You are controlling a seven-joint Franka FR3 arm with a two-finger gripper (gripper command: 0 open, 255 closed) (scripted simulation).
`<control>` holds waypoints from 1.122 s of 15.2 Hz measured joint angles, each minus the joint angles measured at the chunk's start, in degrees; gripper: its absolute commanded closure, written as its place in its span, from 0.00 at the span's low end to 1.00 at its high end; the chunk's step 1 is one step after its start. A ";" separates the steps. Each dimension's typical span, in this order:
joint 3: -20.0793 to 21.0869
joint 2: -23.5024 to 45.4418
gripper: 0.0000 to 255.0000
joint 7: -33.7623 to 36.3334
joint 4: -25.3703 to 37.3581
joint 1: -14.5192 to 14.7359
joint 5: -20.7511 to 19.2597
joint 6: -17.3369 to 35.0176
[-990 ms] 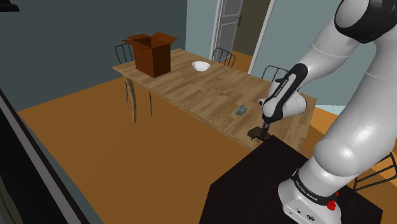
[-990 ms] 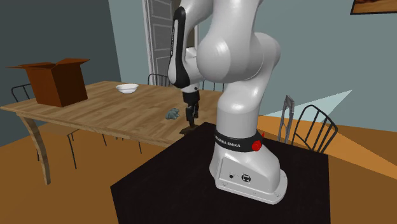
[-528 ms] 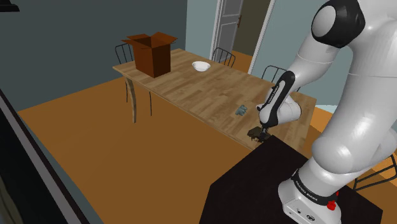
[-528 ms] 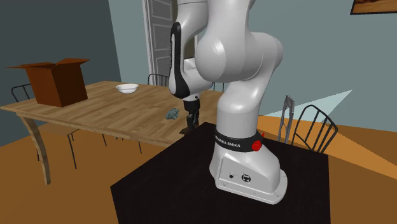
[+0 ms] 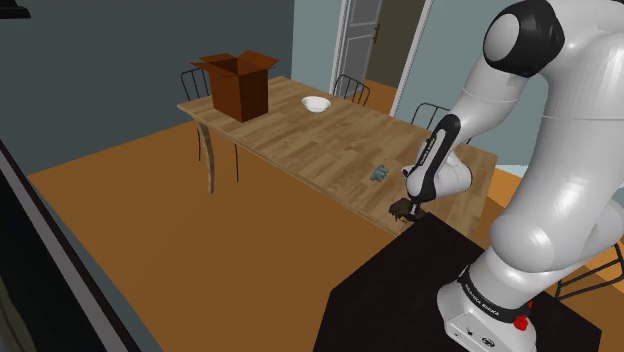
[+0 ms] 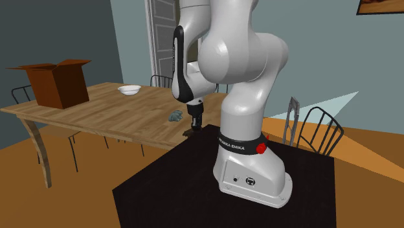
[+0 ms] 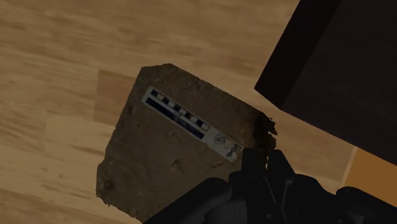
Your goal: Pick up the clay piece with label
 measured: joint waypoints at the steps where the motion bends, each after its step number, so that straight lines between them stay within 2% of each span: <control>1: 0.00 0.00 1.00 0.00 0.00 0.00 0.00 0.00; 5: -0.35 -0.76 1.00 0.04 -0.28 0.37 -0.06 -0.50; 11: -3.52 -7.26 1.00 0.33 -1.87 3.11 -1.32 -5.40; 17: -7.75 -14.89 1.00 2.52 -3.32 6.30 -5.25 -11.51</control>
